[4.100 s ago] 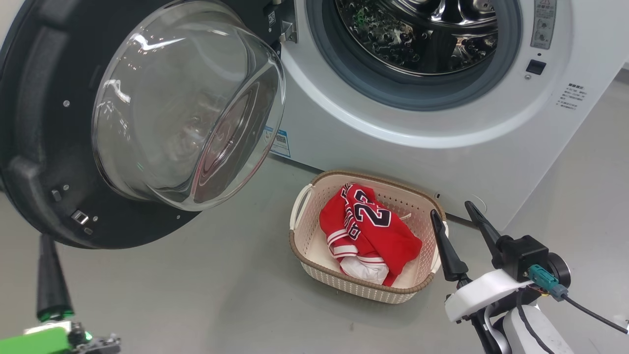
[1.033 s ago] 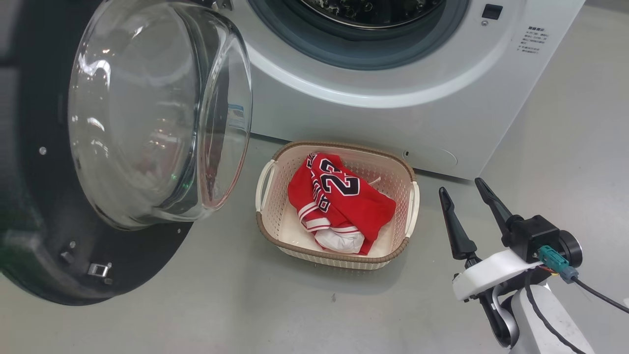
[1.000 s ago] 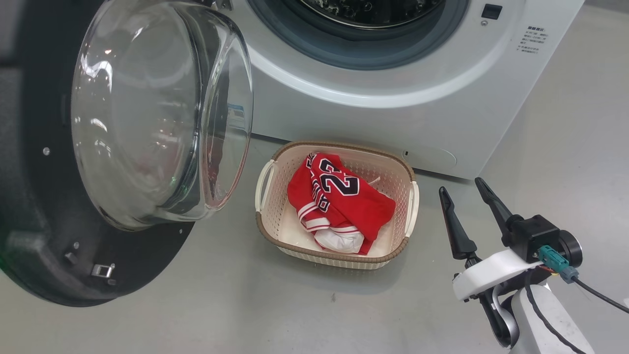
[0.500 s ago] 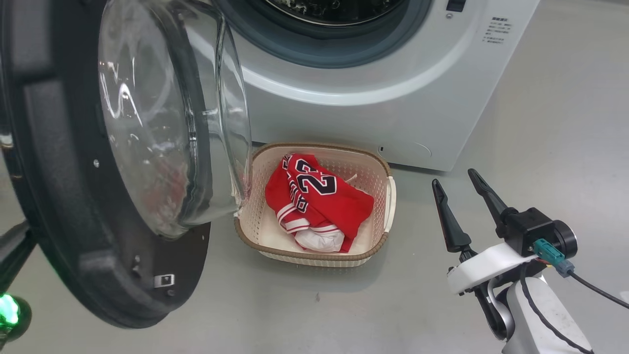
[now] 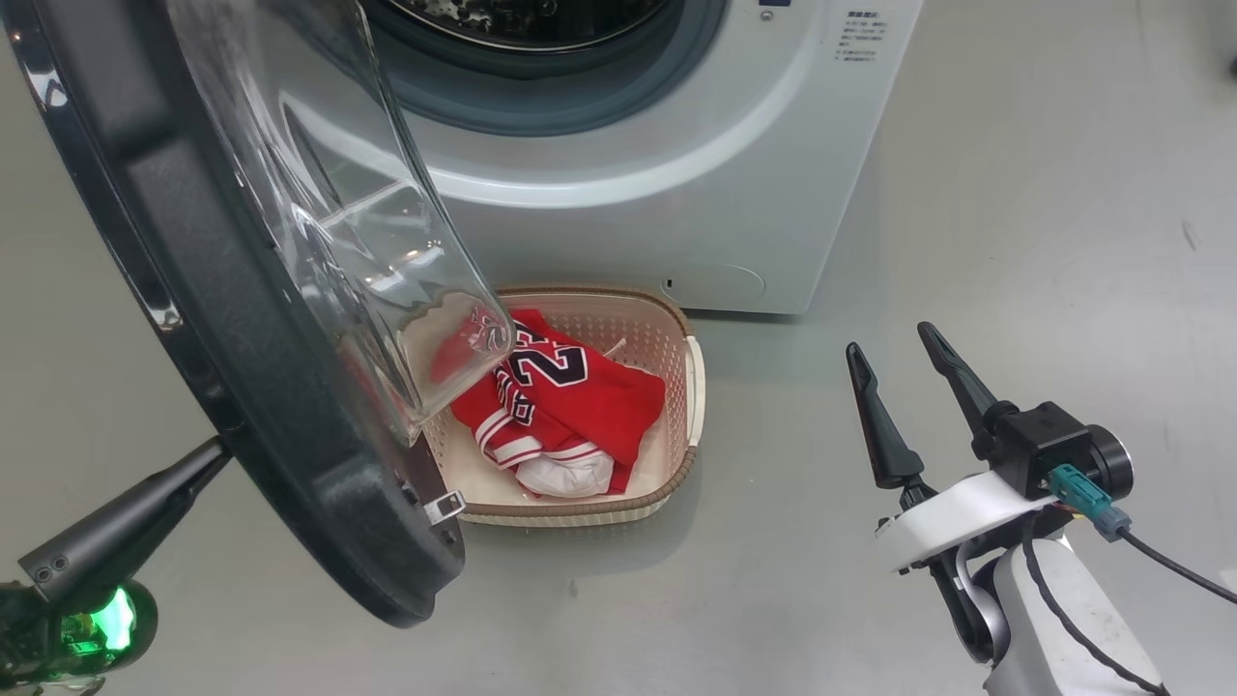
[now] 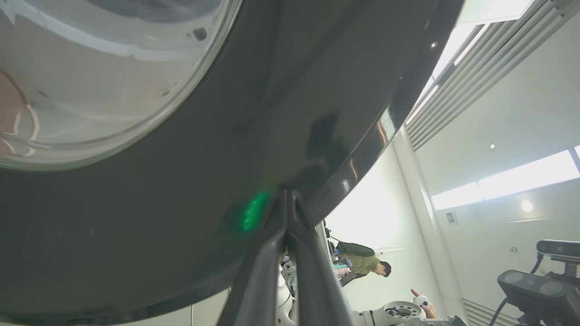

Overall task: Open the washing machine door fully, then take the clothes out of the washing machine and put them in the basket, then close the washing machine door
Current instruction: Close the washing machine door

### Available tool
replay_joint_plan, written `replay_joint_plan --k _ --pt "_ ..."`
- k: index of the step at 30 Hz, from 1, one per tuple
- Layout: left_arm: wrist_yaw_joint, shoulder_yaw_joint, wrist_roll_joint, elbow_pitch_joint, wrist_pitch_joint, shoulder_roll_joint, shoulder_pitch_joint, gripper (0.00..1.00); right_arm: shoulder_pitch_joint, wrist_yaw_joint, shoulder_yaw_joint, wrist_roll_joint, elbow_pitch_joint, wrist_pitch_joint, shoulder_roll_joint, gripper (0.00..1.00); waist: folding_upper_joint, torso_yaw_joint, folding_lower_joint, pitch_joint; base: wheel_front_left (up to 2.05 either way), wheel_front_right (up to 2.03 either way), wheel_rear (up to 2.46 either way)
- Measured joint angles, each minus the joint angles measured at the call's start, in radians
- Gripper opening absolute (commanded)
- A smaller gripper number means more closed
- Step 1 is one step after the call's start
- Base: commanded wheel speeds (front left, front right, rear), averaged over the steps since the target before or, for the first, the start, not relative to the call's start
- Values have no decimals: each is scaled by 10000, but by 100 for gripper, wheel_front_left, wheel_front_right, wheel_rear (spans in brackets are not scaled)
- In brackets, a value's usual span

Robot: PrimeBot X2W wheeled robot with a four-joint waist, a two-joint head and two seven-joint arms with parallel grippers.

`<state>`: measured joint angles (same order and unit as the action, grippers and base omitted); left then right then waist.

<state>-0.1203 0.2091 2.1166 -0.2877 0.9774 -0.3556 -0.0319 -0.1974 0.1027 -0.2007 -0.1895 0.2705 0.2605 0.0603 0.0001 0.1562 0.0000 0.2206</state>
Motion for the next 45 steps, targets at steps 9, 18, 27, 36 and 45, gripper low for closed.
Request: replay_joint_plan --k 9,18,27,36,45 --pt "-2 -228 -207 -529 259 130 3 0 -246 -12 -130 -127 -130 0 -35 100 0 -835 0 207 0 0 0" --pt "-2 -558 -303 -780 347 247 180 0 -488 -86 -282 -261 -270 0 -38 100 0 -1692 0 543 0 0 0" --pt "-4 -815 -372 -779 347 247 738 0 -649 -186 -560 -763 -397 0 -40 100 0 -2420 0 870 0 0 0" --pt "105 -1231 -504 -435 282 261 1793 0 -849 -359 -708 -1114 -579 0 -38 100 0 -3068 0 1295 0 0 0" --pt "539 -1638 -976 351 54 276 3096 0 -1050 -453 -972 -1264 -669 0 -44 100 0 -3475 1 1645 0 0 0"
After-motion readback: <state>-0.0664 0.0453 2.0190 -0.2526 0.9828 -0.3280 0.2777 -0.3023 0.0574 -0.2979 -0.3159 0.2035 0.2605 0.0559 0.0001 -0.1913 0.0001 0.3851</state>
